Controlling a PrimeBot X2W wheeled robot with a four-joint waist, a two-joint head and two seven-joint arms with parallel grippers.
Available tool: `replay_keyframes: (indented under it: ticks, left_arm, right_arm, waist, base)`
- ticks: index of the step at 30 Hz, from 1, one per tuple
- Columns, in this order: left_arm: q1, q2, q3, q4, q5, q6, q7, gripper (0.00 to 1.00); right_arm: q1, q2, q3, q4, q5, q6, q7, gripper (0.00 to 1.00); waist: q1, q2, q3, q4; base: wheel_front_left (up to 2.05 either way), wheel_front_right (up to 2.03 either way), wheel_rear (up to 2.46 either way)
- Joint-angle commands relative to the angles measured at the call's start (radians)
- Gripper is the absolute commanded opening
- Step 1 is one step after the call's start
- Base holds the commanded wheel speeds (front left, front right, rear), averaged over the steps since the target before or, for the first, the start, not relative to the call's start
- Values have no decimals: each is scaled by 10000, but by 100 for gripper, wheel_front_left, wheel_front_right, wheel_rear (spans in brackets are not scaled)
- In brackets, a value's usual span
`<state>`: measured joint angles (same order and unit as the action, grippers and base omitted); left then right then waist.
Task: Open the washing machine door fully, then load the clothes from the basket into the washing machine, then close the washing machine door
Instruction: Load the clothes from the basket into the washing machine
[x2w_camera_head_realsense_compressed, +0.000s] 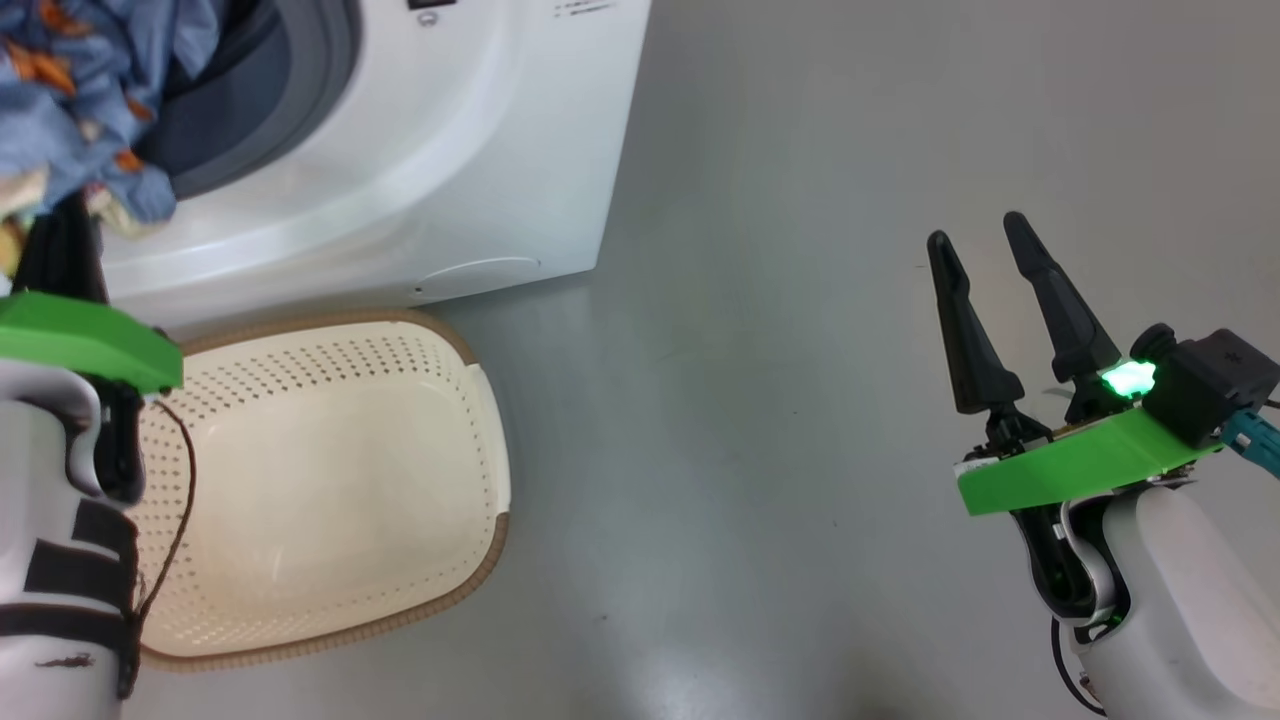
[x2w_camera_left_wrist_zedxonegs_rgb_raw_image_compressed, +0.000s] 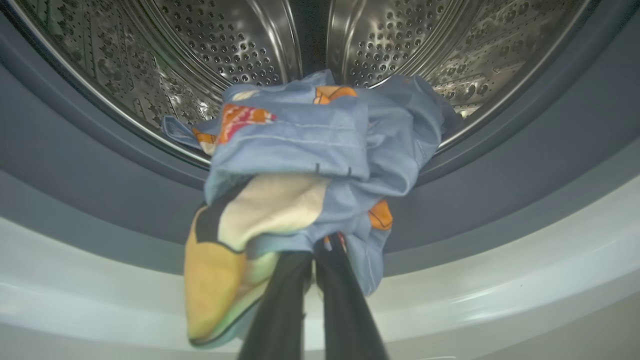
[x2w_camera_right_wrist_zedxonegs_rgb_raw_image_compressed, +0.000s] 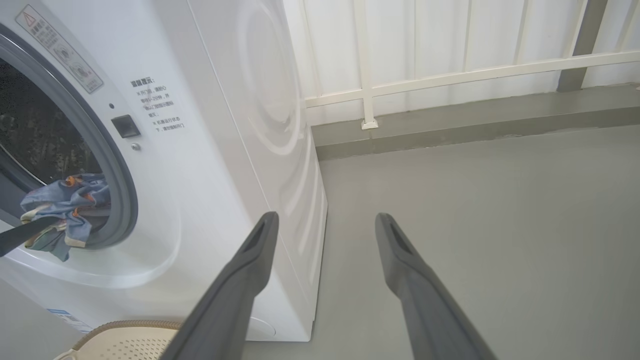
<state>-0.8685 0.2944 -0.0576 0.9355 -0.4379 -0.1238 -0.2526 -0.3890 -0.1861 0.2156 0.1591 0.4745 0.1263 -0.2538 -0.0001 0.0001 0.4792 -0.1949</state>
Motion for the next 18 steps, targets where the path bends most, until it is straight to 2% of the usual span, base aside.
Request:
replay_keyframes:
  ticks: [1, 8, 18]
  left_arm:
    - [-70, 376, 183, -463, 27, -27, -91, 0]
    - [-1203, 707, 17, -664, -75, -49, 284, 0]
    - [-3735, 1834, -341, 229, 27, -61, 1700, 0]
  right_arm:
    - [325, -125, 74, -198, -32, 44, -80, 100]
    - [171, -112, 148, -344, -31, 44, -80, 100]
    - [-144, 219, 206, -482, -35, 44, -80, 100]
  waist:
    - [1, -1, 50, 133]
    - [1, -1, 603, -37]
    - [1, -1, 1867, -1005]
  base:
    - [0, 0, 0]
    - [0, 0, 0]
    - [0, 0, 0]
